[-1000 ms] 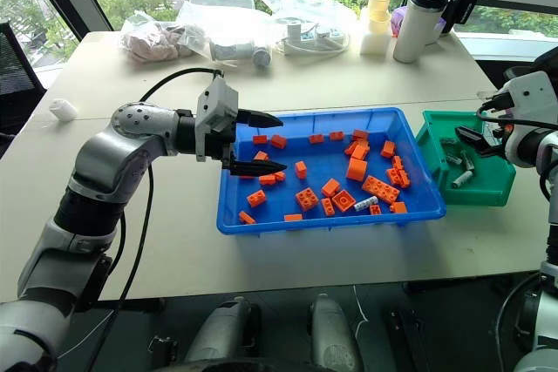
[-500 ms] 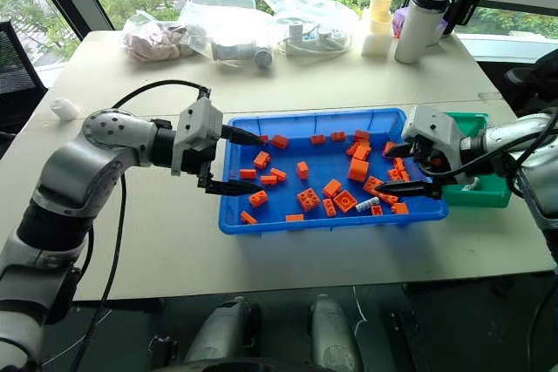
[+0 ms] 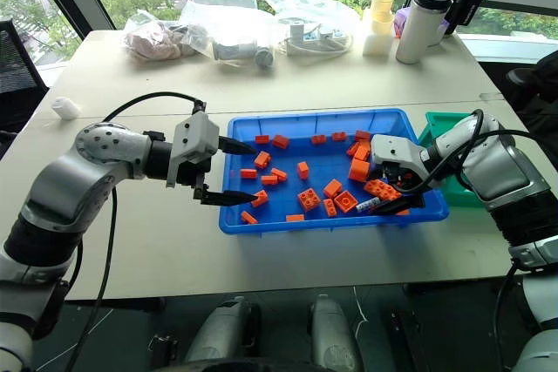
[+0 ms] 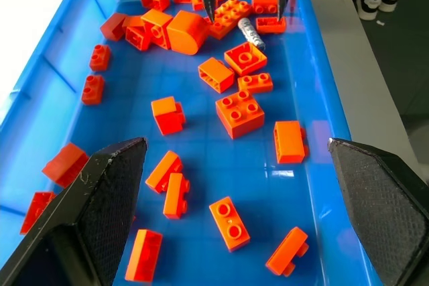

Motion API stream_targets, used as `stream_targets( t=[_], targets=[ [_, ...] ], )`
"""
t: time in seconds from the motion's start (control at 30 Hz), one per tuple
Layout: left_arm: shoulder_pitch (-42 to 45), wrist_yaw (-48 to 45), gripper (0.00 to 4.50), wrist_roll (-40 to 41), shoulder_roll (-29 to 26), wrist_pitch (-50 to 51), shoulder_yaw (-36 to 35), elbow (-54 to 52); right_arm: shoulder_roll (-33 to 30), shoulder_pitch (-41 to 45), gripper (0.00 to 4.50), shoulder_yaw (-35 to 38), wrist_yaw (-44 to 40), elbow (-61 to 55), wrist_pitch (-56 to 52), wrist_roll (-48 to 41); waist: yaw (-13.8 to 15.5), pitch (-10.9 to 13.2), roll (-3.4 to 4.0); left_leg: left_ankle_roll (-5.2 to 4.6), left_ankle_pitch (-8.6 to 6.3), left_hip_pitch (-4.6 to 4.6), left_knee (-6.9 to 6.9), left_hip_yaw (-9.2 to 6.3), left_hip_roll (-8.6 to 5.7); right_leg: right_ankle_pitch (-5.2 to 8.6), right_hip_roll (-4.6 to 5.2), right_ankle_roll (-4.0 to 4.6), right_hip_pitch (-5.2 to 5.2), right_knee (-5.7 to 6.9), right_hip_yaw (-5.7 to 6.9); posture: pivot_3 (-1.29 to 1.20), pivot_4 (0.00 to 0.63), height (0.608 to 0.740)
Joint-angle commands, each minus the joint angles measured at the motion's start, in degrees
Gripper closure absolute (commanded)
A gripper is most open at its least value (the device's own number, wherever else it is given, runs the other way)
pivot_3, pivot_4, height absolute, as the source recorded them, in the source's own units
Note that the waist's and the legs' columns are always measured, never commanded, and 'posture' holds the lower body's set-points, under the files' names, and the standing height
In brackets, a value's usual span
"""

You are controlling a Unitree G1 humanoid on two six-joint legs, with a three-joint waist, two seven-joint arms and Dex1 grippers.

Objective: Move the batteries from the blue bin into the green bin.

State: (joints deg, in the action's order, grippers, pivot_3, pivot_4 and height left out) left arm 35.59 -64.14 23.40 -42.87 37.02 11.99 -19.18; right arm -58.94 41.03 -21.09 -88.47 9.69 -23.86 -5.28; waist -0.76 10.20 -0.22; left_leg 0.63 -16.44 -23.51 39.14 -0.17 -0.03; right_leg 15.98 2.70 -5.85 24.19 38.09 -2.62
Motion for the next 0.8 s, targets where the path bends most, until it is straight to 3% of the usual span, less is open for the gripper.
stream_targets(
  t=[0.03, 0.3, 0.37, 0.47, 0.53, 0.63, 0.8],
  targets=[
    [0.32, 0.34, 0.0, 0.9, -0.47, -0.18, -2.17, -1.41, 1.5, 1.98, 0.42, -0.8, -1.6, 1.97, 2.07, 1.95, -0.02, 0.0, 0.0, 0.0, 0.0, 0.0, 0.0, -0.01, 0.01, 0.0, -0.01, 0.0, 0.0, 0.0, 0.0, 0.0, 0.15, 0.74],
    [0.62, 1.11, 0.0, 0.79, -0.06, -0.53, -1.86, -0.67, 6.17, 2.88, 0.42, -3.73, -0.93, 5.96, 6.2, 7.41, 0.03, 0.0, 0.0, 0.01, 0.0, 0.0, 0.0, 0.0, 0.0, 0.0, -0.01, 0.0, 0.01, 0.02, 0.0, 0.0, 0.15, 0.74],
    [0.51, 1.22, 0.0, 0.72, -0.08, -0.59, -1.89, -0.62, 6.98, 2.52, 0.93, -3.96, 0.84, 6.61, 7.11, 9.09, 0.08, 0.0, -0.01, 0.01, 0.0, 0.0, 0.01, 0.0, -0.01, 0.0, 0.01, 0.0, 0.0, 0.02, 0.0, 0.0, 0.15, 0.74],
    [0.43, 1.55, 0.0, 0.79, -0.12, -0.33, -1.98, -0.89, 6.38, 1.38, 2.07, -3.49, 0.22, 5.05, 6.76, 9.3, 0.08, -0.01, -0.01, 0.01, 0.0, 0.0, 0.02, 0.0, -0.02, 0.0, 0.02, 0.0, -0.02, 0.02, 0.01, 0.0, 0.15, 0.74],
    [0.4, 1.6, 0.0, 0.87, -0.19, -0.31, -1.99, -0.94, 6.46, 1.12, 3.2, -3.05, 0.51, 4.75, 6.73, 9.52, 0.02, -0.01, -0.01, 0.01, 0.0, 0.01, 0.02, -0.02, -0.02, 0.0, 0.01, 0.0, -0.02, 0.02, 0.01, 0.0, 0.15, 0.74],
    [0.75, 1.81, 0.0, 0.61, 0.06, -0.57, -1.71, -0.59, 6.37, 0.62, 4.49, -1.52, 1.69, 3.22, 6.46, 9.24, 0.01, -0.01, -0.01, 0.01, 0.0, 0.01, 0.02, -0.02, -0.02, 0.0, 0.01, 0.0, -0.02, 0.02, 0.01, 0.0, 0.15, 0.74],
    [0.89, 1.5, 0.0, 0.51, -0.3, -0.98, -1.71, 0.07, 6.07, 0.95, 4.49, 3.11, 4.41, 0.46, 2.74, 6.87, -0.01, 0.0, -0.01, 0.01, 0.0, 0.01, 0.02, -0.02, -0.02, 0.0, 0.01, 0.0, -0.02, 0.03, 0.01, 0.0, 0.15, 0.74]
  ],
)
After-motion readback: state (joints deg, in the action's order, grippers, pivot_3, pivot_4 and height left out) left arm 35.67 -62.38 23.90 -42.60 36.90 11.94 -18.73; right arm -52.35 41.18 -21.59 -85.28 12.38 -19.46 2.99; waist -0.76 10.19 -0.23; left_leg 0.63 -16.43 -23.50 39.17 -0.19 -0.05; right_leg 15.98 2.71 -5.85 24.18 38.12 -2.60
